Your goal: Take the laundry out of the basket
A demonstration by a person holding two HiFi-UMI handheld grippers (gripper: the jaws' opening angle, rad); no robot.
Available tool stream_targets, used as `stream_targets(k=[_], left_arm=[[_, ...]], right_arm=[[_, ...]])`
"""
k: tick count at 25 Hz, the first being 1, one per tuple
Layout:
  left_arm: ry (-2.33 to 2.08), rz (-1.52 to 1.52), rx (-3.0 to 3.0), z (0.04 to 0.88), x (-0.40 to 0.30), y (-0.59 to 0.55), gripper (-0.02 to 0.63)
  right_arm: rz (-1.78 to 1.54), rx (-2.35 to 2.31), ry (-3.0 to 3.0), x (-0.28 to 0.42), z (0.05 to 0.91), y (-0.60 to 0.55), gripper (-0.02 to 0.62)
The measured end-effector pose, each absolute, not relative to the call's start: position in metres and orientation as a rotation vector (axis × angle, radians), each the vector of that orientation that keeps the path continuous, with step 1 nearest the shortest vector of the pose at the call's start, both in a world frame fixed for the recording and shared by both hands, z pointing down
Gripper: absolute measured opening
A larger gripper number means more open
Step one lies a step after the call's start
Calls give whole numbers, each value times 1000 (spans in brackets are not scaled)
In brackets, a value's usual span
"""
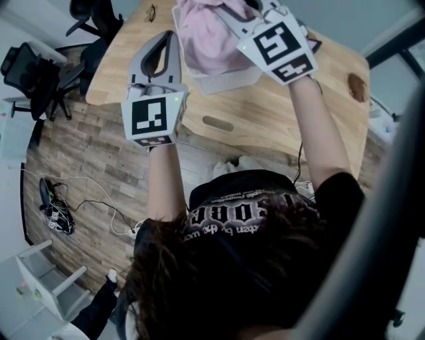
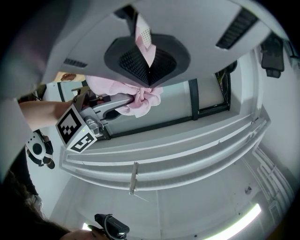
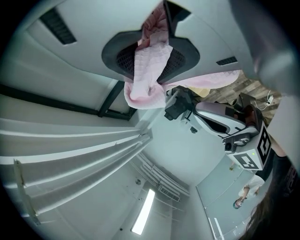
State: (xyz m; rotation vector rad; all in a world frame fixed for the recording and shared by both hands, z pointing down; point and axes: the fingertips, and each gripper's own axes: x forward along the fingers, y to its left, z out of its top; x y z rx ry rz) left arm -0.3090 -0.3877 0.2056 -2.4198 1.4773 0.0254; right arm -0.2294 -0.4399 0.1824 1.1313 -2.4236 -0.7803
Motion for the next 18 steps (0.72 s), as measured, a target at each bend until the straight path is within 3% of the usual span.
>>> stream_targets(k=[18], left_arm=[[1501, 100, -2321, 164, -260, -321, 2]], right_arm=[[-928, 1172, -2519, -175, 114, -356, 94]])
